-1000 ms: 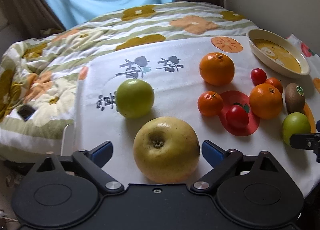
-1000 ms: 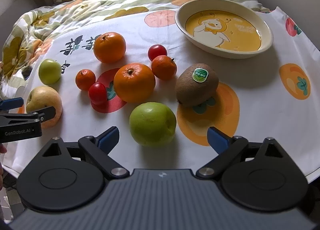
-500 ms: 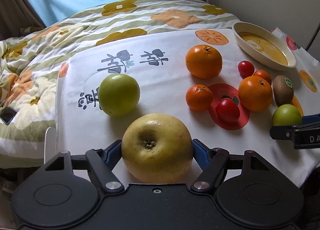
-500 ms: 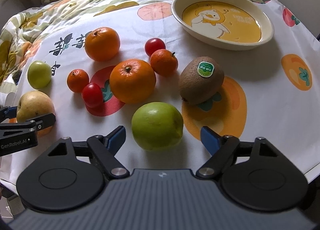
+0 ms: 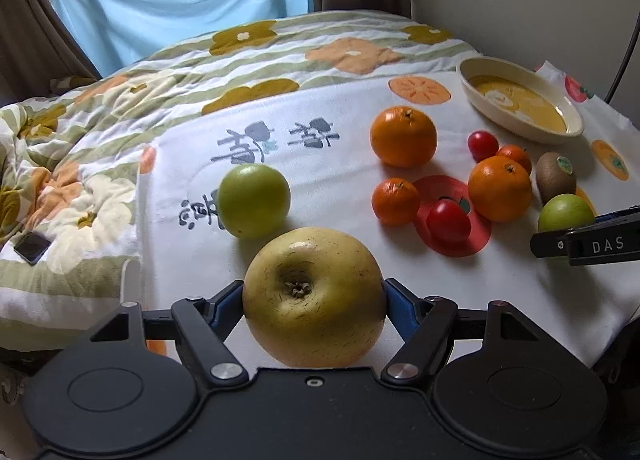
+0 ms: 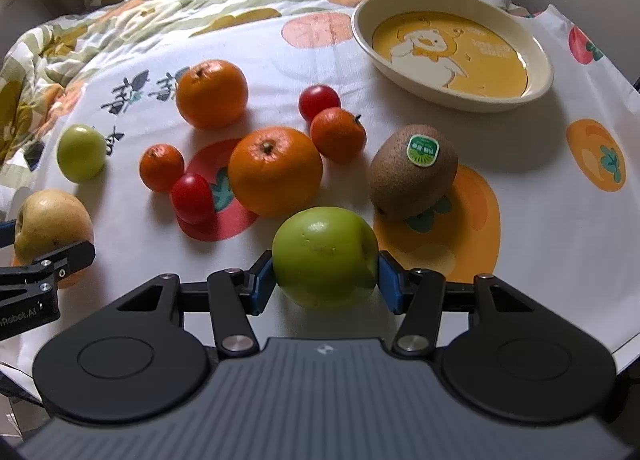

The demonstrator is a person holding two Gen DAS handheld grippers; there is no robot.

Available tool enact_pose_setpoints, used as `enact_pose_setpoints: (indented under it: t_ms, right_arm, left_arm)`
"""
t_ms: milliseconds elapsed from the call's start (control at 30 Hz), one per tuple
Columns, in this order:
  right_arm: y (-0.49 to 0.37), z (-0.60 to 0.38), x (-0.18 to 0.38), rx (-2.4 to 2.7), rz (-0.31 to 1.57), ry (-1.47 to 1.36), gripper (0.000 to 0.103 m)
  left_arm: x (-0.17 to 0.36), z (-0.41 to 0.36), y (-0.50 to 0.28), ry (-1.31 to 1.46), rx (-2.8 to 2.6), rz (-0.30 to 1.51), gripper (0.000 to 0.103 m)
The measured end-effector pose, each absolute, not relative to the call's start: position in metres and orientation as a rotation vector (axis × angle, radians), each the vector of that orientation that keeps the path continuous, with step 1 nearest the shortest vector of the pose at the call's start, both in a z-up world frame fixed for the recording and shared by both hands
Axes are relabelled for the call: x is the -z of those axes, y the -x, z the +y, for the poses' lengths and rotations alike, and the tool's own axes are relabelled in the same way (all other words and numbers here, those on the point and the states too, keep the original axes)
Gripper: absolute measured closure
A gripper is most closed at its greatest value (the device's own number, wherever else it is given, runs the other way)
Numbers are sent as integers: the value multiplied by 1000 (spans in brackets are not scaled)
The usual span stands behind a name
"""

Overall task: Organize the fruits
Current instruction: 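Carry the pear and green apple toward the duck-print bowl with both tools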

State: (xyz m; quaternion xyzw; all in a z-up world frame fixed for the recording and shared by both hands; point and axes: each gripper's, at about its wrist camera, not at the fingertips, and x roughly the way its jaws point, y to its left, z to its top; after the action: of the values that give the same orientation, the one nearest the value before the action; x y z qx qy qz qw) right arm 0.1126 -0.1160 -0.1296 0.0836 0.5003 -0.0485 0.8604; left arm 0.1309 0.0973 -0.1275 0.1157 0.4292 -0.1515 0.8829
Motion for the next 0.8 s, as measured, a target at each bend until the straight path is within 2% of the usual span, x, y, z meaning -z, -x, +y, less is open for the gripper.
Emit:
enact_pose_setpoints:
  t_ms: [367, 800]
  right_arm:
    - [-100, -144, 79, 114, 947, -195, 35]
    - [-110, -247, 38, 119, 884, -177, 35]
  left_arm:
    - [75, 81, -119, -193, 313, 803, 26]
    - [31, -4, -130, -133, 299, 741, 26]
